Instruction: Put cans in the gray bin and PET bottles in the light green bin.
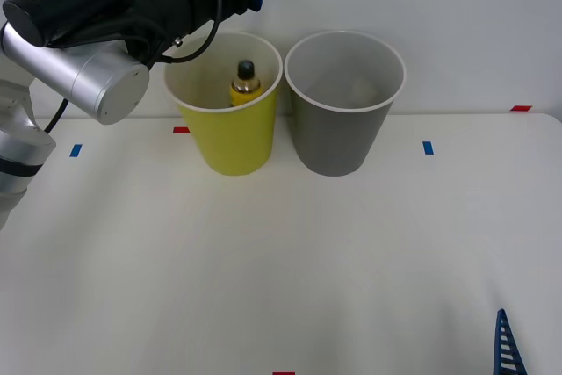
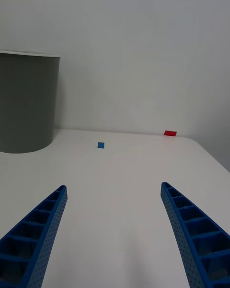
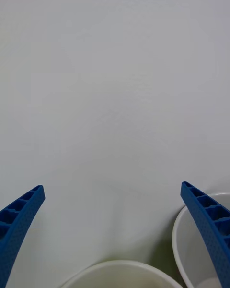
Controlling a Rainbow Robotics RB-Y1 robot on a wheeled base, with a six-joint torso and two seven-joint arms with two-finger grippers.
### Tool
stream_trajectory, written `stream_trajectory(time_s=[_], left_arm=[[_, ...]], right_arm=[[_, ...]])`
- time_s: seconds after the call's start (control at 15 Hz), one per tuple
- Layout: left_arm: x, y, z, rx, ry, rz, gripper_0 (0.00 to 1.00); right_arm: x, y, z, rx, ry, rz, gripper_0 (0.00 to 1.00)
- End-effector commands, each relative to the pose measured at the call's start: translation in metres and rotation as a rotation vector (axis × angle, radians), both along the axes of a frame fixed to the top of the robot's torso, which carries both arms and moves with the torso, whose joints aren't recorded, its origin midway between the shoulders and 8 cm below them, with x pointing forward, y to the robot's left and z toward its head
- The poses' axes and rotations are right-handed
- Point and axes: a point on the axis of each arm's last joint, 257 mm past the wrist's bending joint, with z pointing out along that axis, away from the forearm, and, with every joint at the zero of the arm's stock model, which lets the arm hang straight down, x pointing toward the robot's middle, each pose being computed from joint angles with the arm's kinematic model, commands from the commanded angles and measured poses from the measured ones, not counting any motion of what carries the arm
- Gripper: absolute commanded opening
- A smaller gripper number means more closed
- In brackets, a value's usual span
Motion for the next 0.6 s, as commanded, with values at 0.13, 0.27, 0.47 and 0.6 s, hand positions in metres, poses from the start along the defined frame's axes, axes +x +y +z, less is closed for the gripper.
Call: stream_trajectory(time_s=[0.13,0.27,0.47,0.6], left_arm=[[-0.049,0.045,-0.008,0.017,-0.002,0.037,1.0],[-0.078,0.068,-0.021,-0.006,0.003,0.056,1.0],[-0.121,0.1,-0.05,-0.014,0.03,0.104,1.0],[-0.145,0.111,-0.069,0.001,0.052,0.131,1.0]], right_arm=[[0.0,0.0,0.0,0.0,0.0,0.0,0.65],[0.0,0.0,0.0,0.0,0.0,0.0,0.64],[0.0,0.0,0.0,0.0,0.0,0.0,0.65],[0.0,0.0,0.0,0.0,0.0,0.0,0.65]])
